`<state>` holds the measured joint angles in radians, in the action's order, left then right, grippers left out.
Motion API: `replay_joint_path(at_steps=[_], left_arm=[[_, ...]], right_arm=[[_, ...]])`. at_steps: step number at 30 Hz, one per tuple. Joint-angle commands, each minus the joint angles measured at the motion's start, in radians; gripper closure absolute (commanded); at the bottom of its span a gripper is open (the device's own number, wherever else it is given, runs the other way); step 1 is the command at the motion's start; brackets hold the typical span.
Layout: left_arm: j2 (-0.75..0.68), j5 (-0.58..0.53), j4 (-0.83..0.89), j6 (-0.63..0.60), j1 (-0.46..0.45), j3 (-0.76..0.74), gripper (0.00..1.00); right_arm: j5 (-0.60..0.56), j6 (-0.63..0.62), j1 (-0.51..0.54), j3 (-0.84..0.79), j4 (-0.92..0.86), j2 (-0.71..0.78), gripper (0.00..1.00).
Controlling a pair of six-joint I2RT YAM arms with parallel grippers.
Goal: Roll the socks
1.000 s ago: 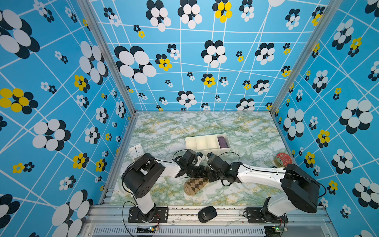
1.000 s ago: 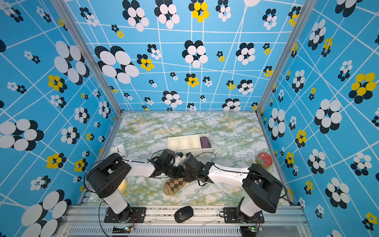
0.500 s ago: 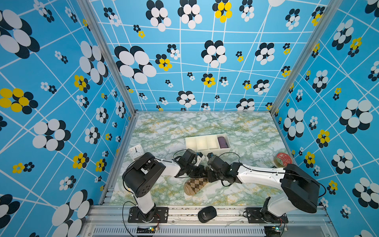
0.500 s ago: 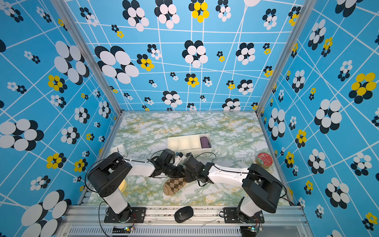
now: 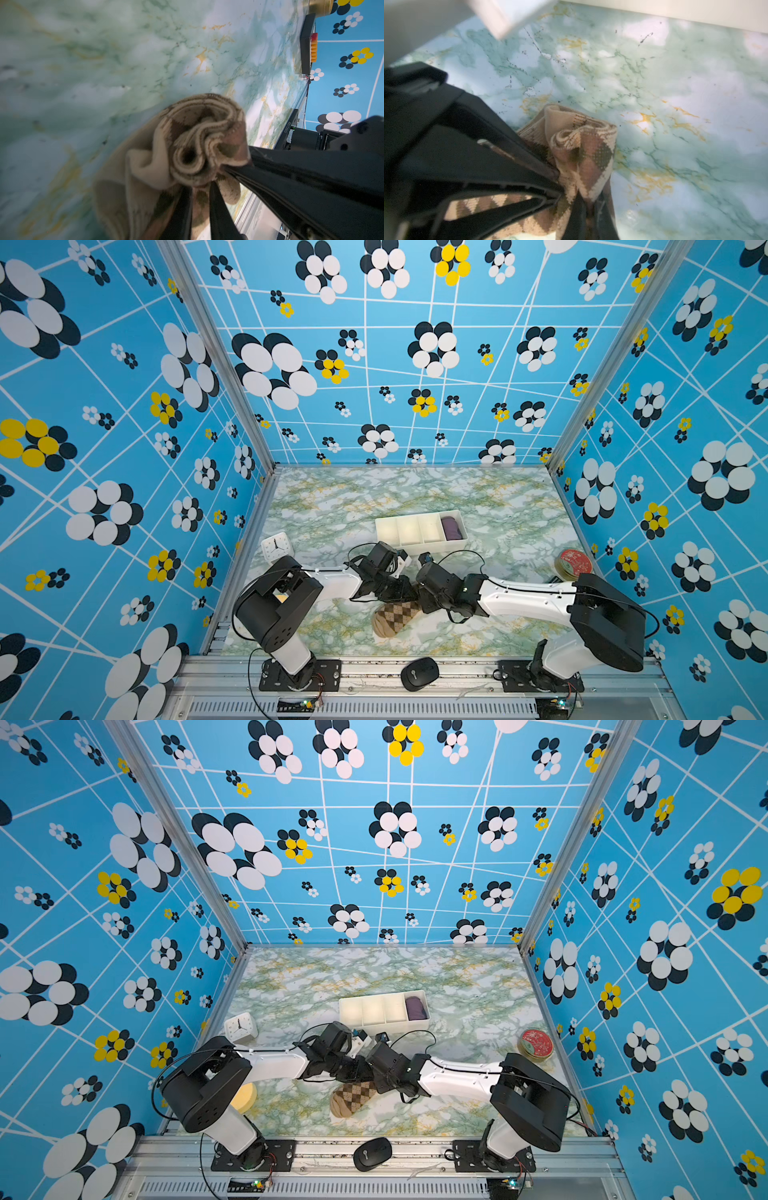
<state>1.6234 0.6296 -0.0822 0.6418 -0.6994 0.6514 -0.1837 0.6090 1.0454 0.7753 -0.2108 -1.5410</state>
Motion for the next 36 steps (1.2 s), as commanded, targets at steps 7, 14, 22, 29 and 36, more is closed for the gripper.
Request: replay_joint_path(at_steps=[7,14,22,29,36], left_arm=[[-0.089,-0.035,0.140,-0.040,0.014,-0.010,0.83],[-0.116,-0.047,0.129,-0.021,0.015,-0.080,0.83],[-0.178,-0.074,0.150,-0.012,0.025,-0.142,0.83],[-0.174,-0.075,0.135,-0.019,0.038,-0.154,0.83],[-0.124,-0.062,0.065,-0.006,0.040,-0.171,0.83]], right_arm=[[-0.055,0.020,0.013,-0.013,-0.143,-0.009,1.00],[-0.087,0.009,0.026,-0.011,-0.145,0.037,1.00],[-0.127,0.008,0.039,0.007,-0.179,0.034,1.00],[-0.242,0.014,0.088,0.105,-0.277,-0.035,1.00],[-0.318,0.050,0.138,0.172,-0.338,-0.098,1.00]])
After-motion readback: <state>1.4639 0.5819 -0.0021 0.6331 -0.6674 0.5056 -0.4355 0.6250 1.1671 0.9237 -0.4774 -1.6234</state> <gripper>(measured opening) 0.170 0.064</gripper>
